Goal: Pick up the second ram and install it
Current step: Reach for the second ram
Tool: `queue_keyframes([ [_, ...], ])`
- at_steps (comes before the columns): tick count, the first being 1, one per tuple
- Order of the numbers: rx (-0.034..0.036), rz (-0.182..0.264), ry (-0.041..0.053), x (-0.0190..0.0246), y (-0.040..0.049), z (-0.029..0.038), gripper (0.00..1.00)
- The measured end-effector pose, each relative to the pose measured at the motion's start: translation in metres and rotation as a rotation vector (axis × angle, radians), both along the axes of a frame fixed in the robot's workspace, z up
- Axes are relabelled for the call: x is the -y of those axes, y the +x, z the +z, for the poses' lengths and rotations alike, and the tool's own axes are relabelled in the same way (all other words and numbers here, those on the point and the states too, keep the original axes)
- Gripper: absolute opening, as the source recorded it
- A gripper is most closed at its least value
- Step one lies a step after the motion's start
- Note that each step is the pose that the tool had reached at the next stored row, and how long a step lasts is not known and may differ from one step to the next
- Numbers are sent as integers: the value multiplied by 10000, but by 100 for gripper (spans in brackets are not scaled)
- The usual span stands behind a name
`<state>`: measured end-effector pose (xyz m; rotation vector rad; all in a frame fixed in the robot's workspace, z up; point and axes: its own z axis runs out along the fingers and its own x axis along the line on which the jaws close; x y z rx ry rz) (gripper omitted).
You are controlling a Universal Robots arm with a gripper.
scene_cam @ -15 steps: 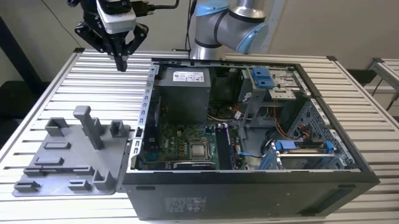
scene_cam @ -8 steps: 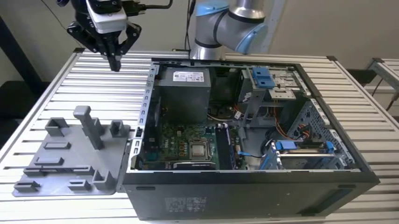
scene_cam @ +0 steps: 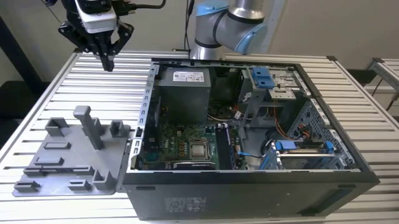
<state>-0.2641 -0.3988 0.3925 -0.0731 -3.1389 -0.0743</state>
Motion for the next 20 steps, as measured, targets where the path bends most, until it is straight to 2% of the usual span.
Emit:
queue_keyframes([
  [20, 0, 32, 0, 0, -337, 0, 11],
])
